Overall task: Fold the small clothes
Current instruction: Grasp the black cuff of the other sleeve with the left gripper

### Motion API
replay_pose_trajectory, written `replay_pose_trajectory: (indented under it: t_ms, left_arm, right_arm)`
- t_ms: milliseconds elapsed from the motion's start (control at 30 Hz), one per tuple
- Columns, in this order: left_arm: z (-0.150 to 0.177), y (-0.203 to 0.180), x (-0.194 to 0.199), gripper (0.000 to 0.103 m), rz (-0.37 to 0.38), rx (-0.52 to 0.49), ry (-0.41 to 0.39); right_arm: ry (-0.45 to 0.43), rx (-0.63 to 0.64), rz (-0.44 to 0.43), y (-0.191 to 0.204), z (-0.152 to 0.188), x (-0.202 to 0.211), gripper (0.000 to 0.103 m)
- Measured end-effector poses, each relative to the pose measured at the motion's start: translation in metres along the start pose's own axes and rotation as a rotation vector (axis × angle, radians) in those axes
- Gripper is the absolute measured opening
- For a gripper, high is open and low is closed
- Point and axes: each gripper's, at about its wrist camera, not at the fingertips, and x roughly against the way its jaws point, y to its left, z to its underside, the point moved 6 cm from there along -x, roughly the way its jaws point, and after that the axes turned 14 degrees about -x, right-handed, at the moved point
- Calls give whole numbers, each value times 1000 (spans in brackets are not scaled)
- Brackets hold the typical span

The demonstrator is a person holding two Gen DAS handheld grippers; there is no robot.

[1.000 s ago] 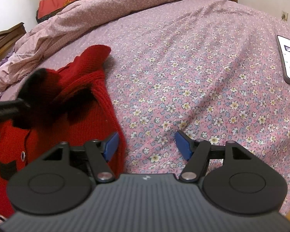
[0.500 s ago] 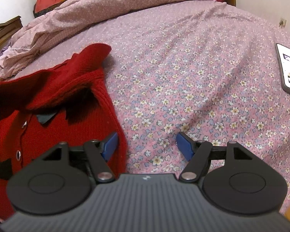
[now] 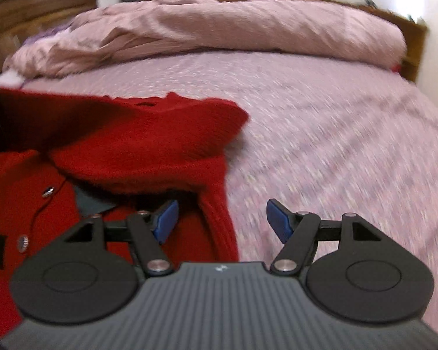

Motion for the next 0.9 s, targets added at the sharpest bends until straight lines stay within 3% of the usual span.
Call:
replay_pose_trajectory:
  t_ms: [33, 100, 133, 167, 333, 433, 533, 667, 833, 900]
  left_arm:
    - [-1, 6, 4, 15, -7, 20, -9]
    - [-2, 15, 7, 14, -21, 44, -11]
    - [-1, 20, 8, 14, -30, 48, -6]
    - [1, 24, 7, 14, -38, 50, 0]
    - [15, 41, -3, 14, -40, 73, 53]
    - [21, 45, -9, 14, -39, 69, 75]
    - [20, 42, -16, 15, -10, 39, 81]
    - [8, 36, -34, 17, 15, -50, 72]
    - [-8, 28, -68, 58, 72, -102, 81]
    - [-16, 24, -79, 65, 84, -130, 78]
  right_arm:
    - [0, 27, -2, 4, -3, -6, 68]
    - [5, 64, -7, 9, -6, -14, 57]
    - [12, 76, -18, 11, -5, -16, 36]
    - [19, 77, -21, 13, -5, -16, 24]
    - [-6, 10, 41, 5, -6, -9, 16]
    - [1, -123, 107, -16, -5, -8, 15]
    - [34, -260, 86, -32, -1, -12, 15]
    - [28, -245, 98, -28, 1, -13, 15]
    - [31, -240, 102, -27, 2, -15, 16]
    - [33, -230, 107, -26, 2, -15, 16]
